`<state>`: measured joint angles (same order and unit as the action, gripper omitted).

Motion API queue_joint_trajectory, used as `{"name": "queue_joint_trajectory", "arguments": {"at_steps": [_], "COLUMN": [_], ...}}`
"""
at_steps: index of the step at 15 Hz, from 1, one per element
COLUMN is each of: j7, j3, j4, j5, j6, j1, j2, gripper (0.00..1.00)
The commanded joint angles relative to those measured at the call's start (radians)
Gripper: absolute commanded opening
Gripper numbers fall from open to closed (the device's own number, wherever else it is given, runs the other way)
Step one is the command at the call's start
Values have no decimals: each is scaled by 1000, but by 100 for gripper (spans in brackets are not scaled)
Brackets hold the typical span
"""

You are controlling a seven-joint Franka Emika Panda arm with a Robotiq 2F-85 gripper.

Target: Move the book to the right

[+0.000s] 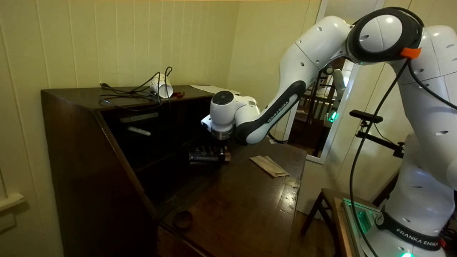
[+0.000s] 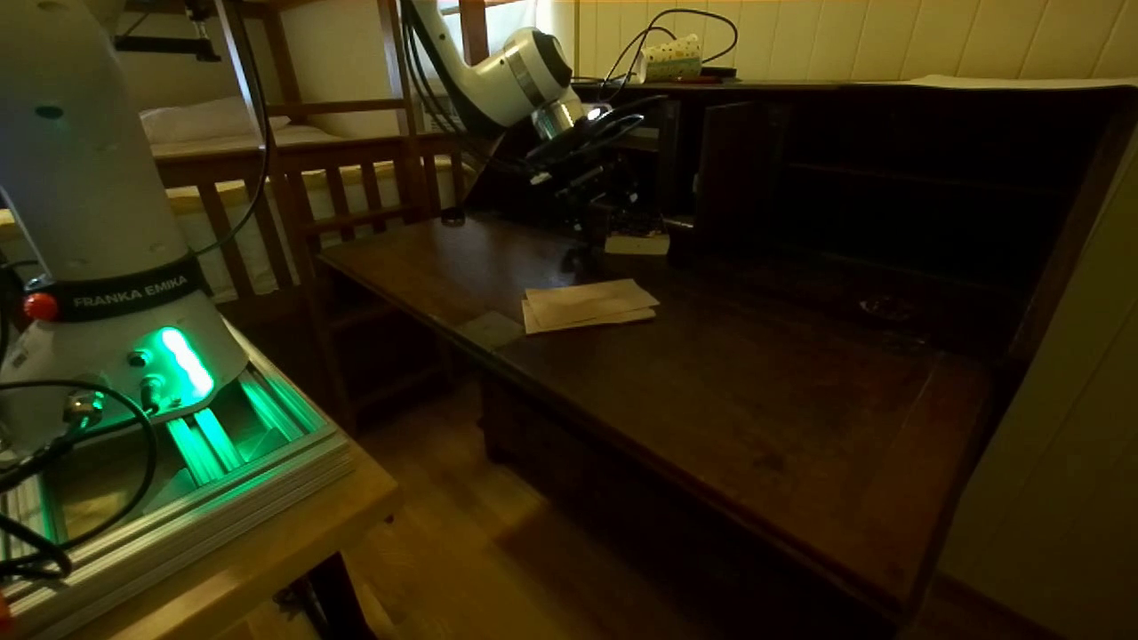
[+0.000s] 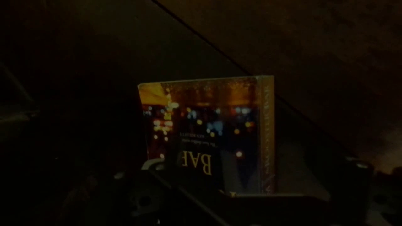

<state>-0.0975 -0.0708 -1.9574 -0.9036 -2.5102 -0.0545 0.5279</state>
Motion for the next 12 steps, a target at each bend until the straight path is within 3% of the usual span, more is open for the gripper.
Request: {"name": "queue_joint_trajectory", "arguments": {"at_steps": [1,9,12], "j7": [-21,-45,7], "j3": [-18,-68,-50], "j4": [10,121,172], "j5": [6,-65,-20], "j6": [-35,-29,20], "j1": [19,72,69], "j2": [5,99,148], "gripper": [100,100,100]}}
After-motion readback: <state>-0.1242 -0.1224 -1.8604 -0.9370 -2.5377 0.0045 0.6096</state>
